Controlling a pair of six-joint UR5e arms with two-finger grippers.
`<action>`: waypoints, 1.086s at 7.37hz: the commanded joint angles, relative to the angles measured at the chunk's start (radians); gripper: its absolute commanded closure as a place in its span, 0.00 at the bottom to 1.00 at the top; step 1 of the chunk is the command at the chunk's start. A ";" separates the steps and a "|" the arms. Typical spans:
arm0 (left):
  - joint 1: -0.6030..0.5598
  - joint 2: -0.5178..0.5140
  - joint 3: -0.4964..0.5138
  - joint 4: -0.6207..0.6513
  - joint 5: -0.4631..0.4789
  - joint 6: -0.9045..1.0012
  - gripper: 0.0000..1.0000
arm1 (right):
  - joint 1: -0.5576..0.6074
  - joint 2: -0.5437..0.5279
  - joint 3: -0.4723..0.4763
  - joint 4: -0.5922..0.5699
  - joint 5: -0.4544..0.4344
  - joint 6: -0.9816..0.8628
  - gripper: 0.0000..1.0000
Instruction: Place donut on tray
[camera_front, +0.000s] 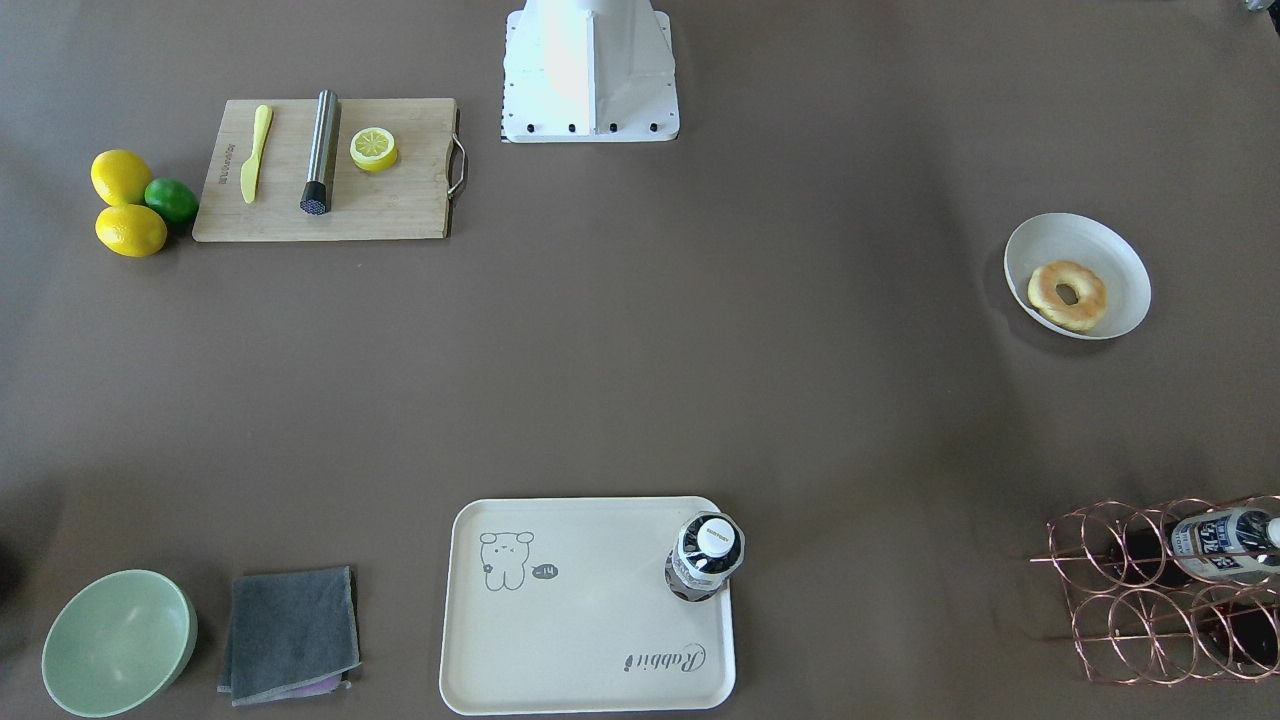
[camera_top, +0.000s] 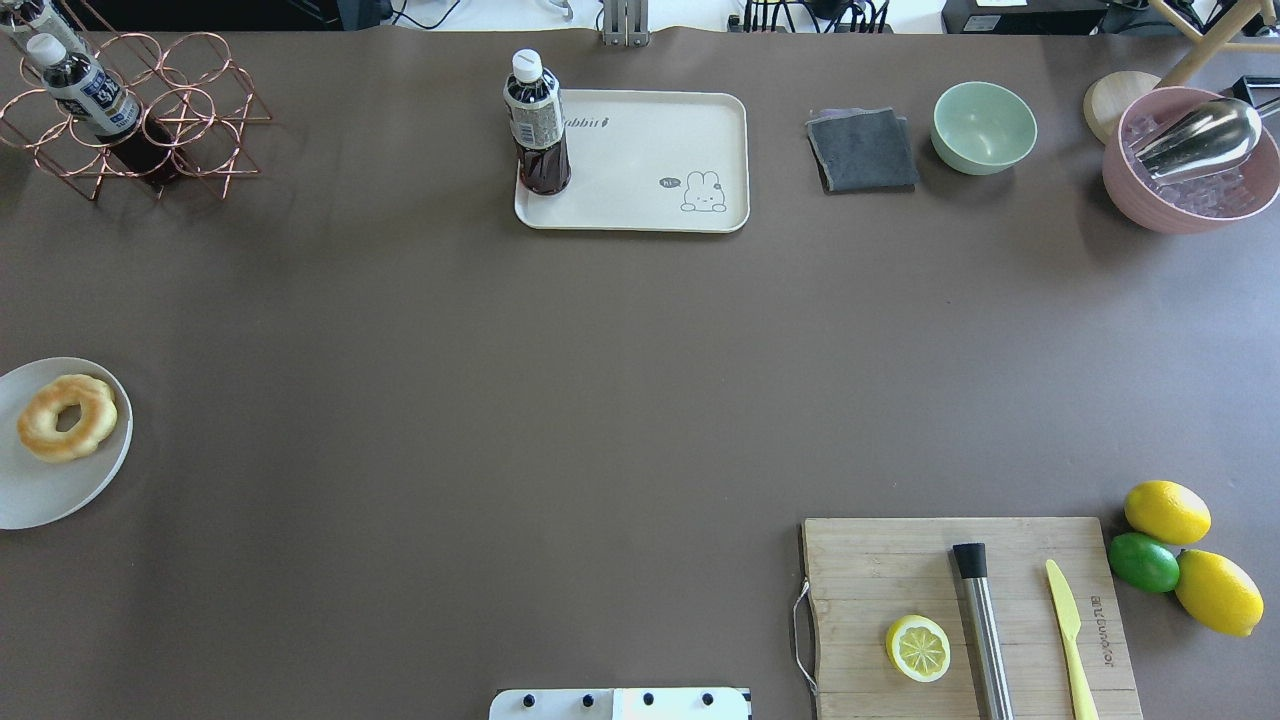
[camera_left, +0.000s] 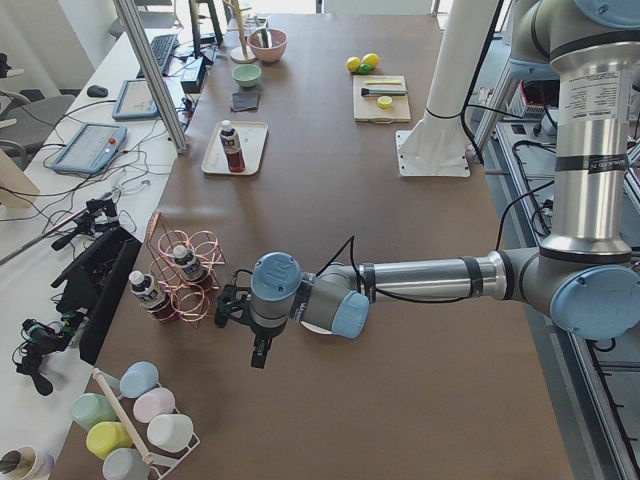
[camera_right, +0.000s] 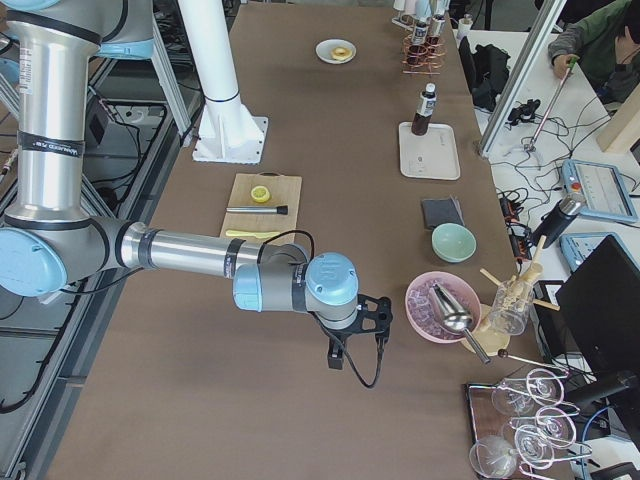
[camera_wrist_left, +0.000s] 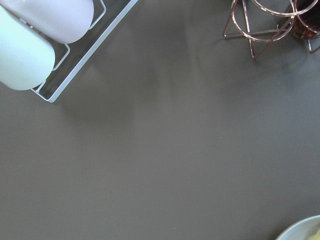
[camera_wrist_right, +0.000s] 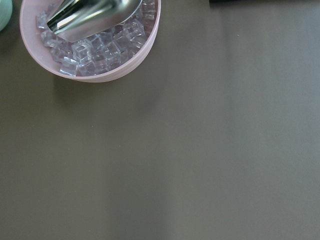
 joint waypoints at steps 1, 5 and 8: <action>0.130 0.018 0.120 -0.273 -0.035 -0.160 0.02 | -0.025 -0.005 -0.001 0.034 -0.022 0.048 0.00; 0.339 0.038 0.299 -0.685 -0.018 -0.396 0.03 | -0.068 -0.015 -0.010 0.034 -0.041 0.090 0.00; 0.370 0.065 0.303 -0.770 -0.056 -0.440 0.26 | -0.066 -0.019 -0.010 0.034 -0.041 0.090 0.00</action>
